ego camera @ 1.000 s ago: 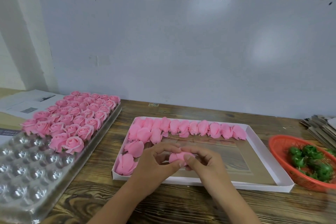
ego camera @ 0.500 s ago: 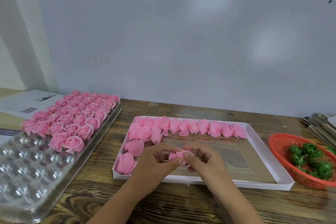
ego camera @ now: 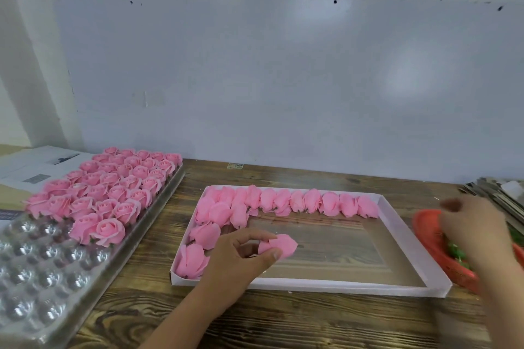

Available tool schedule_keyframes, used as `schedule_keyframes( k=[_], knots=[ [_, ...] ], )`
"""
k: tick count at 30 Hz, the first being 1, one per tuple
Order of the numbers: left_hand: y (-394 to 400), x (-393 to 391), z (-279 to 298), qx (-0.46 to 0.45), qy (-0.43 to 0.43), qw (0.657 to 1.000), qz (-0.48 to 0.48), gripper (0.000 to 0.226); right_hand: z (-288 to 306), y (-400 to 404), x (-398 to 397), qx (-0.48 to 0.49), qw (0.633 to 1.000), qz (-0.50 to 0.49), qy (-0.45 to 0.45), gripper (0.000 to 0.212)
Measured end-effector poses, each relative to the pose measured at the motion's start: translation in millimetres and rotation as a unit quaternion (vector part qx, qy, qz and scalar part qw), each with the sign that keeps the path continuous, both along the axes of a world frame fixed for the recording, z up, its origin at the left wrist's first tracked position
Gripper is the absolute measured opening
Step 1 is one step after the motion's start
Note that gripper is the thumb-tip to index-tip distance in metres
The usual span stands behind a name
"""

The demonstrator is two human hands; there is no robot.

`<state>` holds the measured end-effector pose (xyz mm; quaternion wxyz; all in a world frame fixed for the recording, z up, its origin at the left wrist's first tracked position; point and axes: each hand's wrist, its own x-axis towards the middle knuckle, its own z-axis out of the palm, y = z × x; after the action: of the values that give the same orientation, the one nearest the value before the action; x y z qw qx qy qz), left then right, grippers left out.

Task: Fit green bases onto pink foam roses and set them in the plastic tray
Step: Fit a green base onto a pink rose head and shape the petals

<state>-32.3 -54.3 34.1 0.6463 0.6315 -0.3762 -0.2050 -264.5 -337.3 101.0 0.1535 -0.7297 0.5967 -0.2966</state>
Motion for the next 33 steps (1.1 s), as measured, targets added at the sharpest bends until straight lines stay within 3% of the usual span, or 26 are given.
schedule_keyframes(
  k=[2,4,8,11,14,21,33],
  knots=[
    [0,0,0,0.002,0.002,1.0,0.002,0.027,-4,-25,-14,0.095,0.989,-0.025,0.114,0.012],
    [0,-1,1,-0.002,0.008,1.0,0.002,0.027,-19,-41,-19,0.176,0.959,0.001,0.223,0.016],
    [0,-1,2,0.001,0.004,1.0,0.0,0.026,-42,-59,-21,0.155,0.928,0.06,0.335,0.031],
    [1,-1,2,0.003,0.006,1.0,-0.001,0.026,-45,-70,-21,0.153,0.943,0.029,0.293,0.02],
    [1,0,1,0.004,0.0,1.0,-0.002,0.026,-46,-76,-22,0.147,0.957,0.002,0.251,0.026],
    [1,0,2,0.006,0.003,1.0,-0.003,0.027,-37,-74,-25,0.098,0.978,0.012,0.182,0.01],
    [1,-1,2,0.001,0.0,1.0,-0.003,0.028,-40,-62,-37,0.043,0.996,0.011,0.079,0.029]
  ],
)
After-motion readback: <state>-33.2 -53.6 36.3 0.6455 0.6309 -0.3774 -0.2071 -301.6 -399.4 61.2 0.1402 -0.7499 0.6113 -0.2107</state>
